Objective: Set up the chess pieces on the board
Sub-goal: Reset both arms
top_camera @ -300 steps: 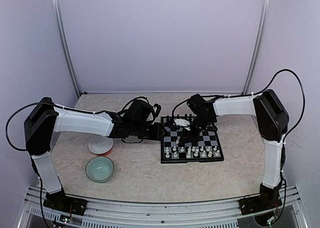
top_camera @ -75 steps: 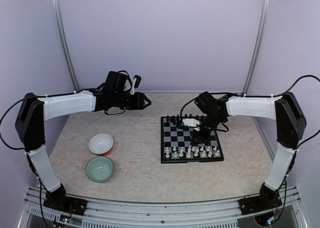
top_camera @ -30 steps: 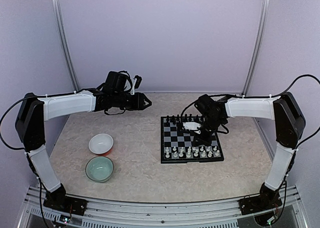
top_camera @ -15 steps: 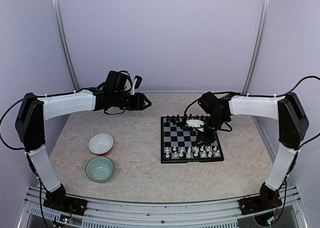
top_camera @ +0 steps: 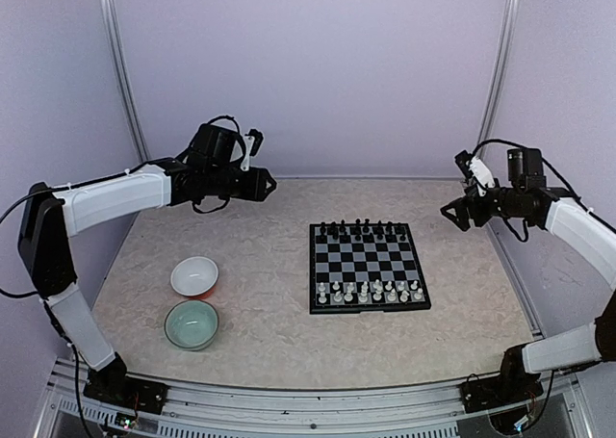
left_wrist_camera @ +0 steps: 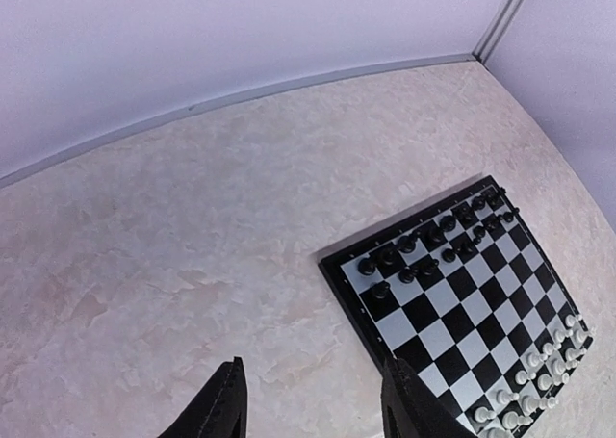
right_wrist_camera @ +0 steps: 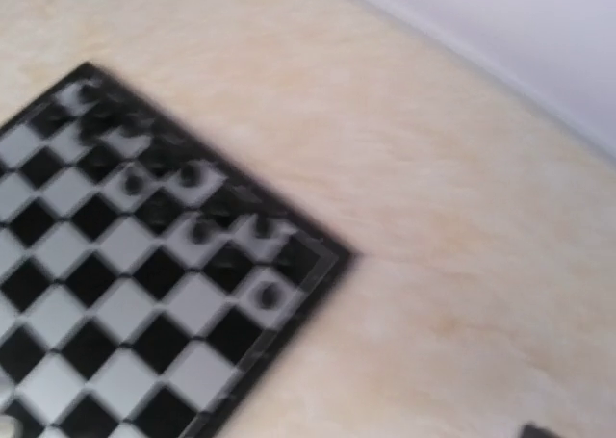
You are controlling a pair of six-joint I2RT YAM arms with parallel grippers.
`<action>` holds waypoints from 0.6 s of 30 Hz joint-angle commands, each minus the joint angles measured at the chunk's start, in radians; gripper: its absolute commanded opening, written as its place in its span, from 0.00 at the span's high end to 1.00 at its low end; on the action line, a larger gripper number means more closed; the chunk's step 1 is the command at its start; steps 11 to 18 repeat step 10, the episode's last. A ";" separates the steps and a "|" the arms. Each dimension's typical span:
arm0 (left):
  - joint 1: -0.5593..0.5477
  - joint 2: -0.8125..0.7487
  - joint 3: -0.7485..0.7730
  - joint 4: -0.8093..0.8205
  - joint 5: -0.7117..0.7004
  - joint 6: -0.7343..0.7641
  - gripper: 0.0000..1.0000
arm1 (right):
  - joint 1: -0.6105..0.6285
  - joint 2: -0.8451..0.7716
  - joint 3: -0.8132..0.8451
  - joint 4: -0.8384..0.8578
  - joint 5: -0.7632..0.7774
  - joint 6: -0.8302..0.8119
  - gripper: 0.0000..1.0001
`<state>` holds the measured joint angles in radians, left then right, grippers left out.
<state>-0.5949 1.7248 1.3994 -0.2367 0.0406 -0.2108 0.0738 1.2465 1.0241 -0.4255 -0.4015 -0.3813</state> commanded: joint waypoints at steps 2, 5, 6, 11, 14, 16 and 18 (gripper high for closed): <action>-0.011 -0.090 0.020 -0.016 -0.176 0.091 0.49 | -0.104 -0.133 -0.100 0.249 0.102 0.213 0.01; -0.016 -0.137 0.017 -0.005 -0.196 0.091 0.46 | -0.104 -0.156 -0.079 0.252 0.145 0.264 0.01; -0.015 -0.150 -0.009 0.015 -0.196 0.081 0.45 | -0.104 -0.164 -0.078 0.254 0.139 0.265 0.01; -0.016 -0.218 -0.133 0.129 -0.193 0.089 0.44 | -0.104 -0.196 -0.177 0.350 0.061 0.296 0.01; -0.016 -0.218 -0.133 0.129 -0.193 0.089 0.44 | -0.104 -0.196 -0.177 0.350 0.061 0.296 0.01; -0.016 -0.218 -0.133 0.129 -0.193 0.089 0.44 | -0.104 -0.196 -0.177 0.350 0.061 0.296 0.01; -0.016 -0.218 -0.133 0.129 -0.193 0.089 0.44 | -0.104 -0.196 -0.177 0.350 0.061 0.296 0.01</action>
